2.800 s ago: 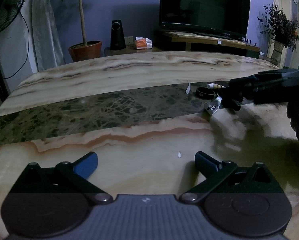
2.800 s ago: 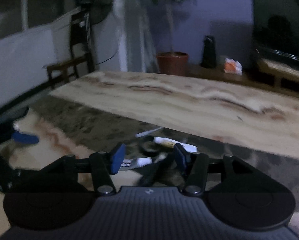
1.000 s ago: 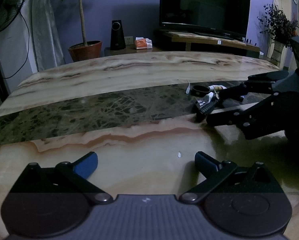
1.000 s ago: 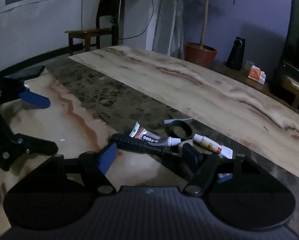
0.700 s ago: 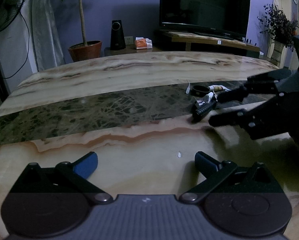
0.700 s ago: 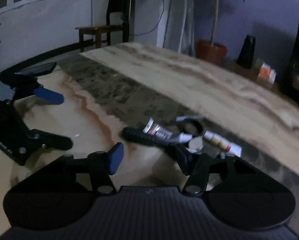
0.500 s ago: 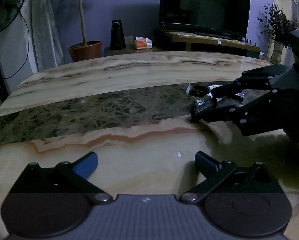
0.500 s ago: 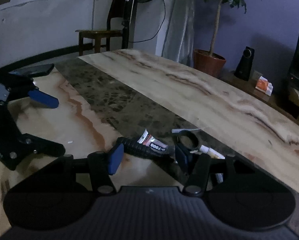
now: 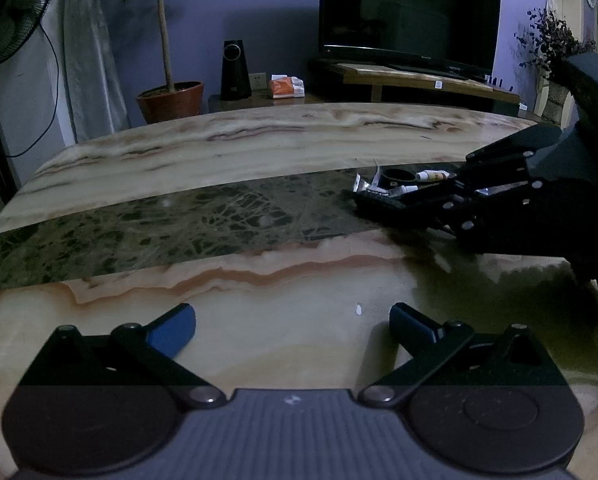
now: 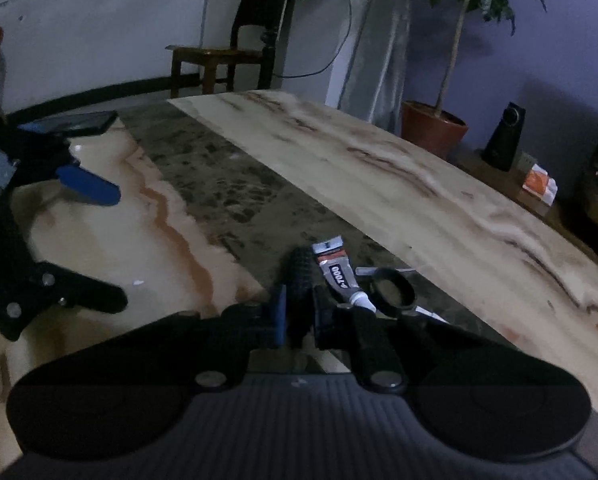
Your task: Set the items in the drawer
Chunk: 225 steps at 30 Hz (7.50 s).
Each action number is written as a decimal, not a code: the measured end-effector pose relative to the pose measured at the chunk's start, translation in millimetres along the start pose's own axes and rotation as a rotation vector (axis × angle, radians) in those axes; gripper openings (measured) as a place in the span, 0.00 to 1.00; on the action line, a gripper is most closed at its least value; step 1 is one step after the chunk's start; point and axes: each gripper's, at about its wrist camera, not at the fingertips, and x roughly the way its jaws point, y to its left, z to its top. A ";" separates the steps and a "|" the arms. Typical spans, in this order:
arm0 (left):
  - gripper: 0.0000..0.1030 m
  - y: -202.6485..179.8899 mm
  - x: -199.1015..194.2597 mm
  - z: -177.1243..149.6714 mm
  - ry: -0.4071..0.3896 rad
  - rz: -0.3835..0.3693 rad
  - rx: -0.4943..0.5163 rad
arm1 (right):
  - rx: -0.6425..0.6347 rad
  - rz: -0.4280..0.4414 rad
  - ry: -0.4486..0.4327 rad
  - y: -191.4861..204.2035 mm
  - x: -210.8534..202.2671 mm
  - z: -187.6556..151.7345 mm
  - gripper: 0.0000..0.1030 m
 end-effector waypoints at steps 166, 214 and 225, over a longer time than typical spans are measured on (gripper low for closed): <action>1.00 -0.3 -0.3 -0.3 0.000 0.000 0.000 | 0.399 -0.316 0.052 -62.5 -30.3 -41.7 0.44; 1.00 0.0 0.0 -0.2 0.000 0.000 0.000 | 0.255 0.050 -0.070 114.1 -200.0 -79.3 0.20; 1.00 0.0 0.1 -0.3 0.000 0.000 0.000 | 0.107 0.134 0.183 206.9 -190.1 -145.3 0.20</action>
